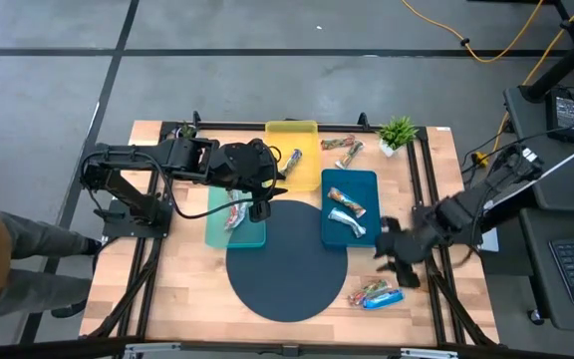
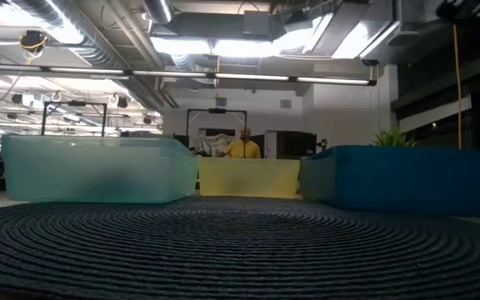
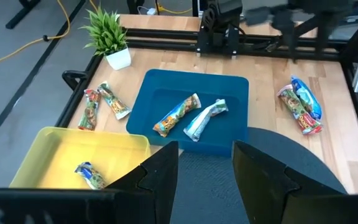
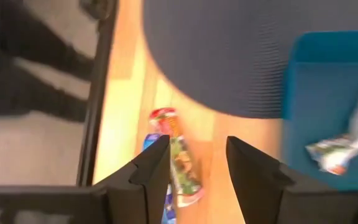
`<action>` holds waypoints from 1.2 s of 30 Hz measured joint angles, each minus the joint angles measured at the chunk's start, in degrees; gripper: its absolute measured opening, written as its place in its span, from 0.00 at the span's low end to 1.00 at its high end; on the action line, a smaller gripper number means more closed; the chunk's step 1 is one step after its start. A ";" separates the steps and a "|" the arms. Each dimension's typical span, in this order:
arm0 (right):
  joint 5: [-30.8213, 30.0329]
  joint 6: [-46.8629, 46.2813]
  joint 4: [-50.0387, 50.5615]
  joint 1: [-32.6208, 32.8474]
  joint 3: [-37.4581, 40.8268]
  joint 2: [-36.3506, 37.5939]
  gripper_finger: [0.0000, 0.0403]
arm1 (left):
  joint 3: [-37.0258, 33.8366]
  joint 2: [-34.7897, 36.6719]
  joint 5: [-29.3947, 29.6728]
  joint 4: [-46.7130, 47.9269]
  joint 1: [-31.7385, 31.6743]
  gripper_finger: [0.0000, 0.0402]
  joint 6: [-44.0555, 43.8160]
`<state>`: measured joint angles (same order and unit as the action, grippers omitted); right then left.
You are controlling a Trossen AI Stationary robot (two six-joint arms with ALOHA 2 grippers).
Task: Pick and place Granola Bars by type
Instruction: Put the red granola bar into the light blue bin
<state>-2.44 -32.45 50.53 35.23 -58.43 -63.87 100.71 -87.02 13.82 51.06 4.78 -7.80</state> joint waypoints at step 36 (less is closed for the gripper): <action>2.25 -16.13 -5.87 7.10 3.54 -20.26 0.74 | 0.02 0.00 -3.25 0.20 -0.01 0.36 2.66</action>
<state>-0.19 -48.58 44.66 42.33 -54.89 -84.13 100.72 -87.02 10.57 51.27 4.78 -5.15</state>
